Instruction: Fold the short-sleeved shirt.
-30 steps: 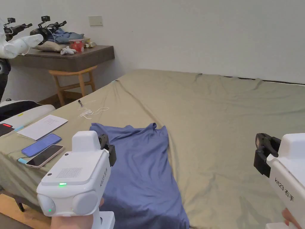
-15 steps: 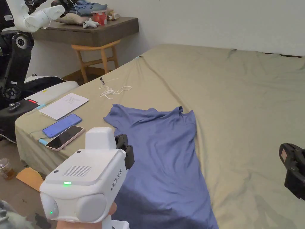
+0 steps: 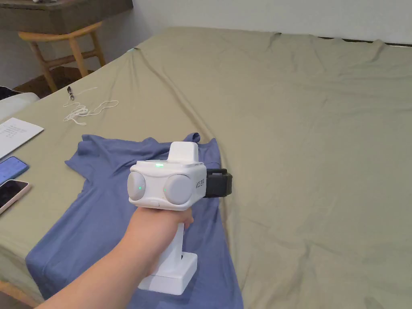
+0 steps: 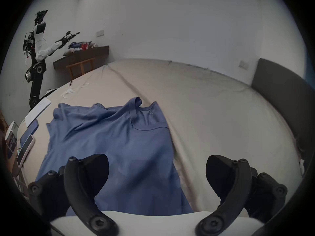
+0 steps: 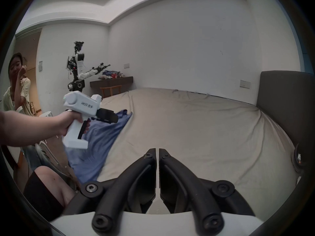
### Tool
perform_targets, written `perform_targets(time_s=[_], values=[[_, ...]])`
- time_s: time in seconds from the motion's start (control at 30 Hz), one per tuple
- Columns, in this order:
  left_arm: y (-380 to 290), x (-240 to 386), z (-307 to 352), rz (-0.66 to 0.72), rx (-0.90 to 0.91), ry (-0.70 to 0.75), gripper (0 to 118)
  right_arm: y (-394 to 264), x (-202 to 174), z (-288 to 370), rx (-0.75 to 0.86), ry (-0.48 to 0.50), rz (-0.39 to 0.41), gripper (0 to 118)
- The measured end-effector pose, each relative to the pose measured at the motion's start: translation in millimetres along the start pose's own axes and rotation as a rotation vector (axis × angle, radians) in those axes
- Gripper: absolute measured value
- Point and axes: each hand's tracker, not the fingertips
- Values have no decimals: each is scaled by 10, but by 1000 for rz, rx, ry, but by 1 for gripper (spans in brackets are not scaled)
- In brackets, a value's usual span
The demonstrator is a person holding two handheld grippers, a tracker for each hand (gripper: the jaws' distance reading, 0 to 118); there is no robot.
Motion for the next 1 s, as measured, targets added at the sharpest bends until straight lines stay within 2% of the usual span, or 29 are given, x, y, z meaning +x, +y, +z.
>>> perform_targets(time_s=[0.07,0.1,0.17,0.2,0.23,0.27,0.3,0.33,0.37,0.43,0.47,0.53,0.73,0.87,0.93,1.0], values=[[18,21,-278,-21,-51,30,106,-39,53,28,-14,-17,7,3],[-3,11,-365,-32,-85,45,99,-51,77,41,-19,-25,5,3],[-118,-3,-563,-80,-166,68,72,-82,131,60,-28,-29,-8,3],[-210,-51,-614,-81,-179,69,69,-100,152,71,-33,-30,-16,3],[-239,-128,-511,-15,-59,3,69,-114,172,85,-40,-30,-27,3],[-199,-145,-483,-5,-87,7,66,-126,192,99,-47,-28,-39,3],[-193,-147,-456,-3,-82,21,56,-137,207,116,-53,-27,-52,3],[-191,-176,-413,6,-78,29,32,-144,216,132,-56,-25,-62,3],[-187,-220,-355,28,-59,7,0,-144,216,149,-58,-24,-69,3],[-208,-234,-300,29,-38,77,0,-123,200,197,-56,-20,-74,3],[-199,-219,-274,-16,-52,12,0,-95,178,245,-47,-19,-72,3],[-126,-210,-131,-95,-8,27,0,-28,137,370,1,-10,-62,3],[471,-384,550,105,110,-58,0,63,40,708,77,-6,-47,3],[958,-304,1091,67,234,-101,0,60,71,905,93,-8,-101,3],[1171,-84,1428,62,280,-172,0,68,87,1017,109,-18,-122,3],[1310,209,1680,-5,325,-216,0,87,99,1121,125,-33,-131,3]])
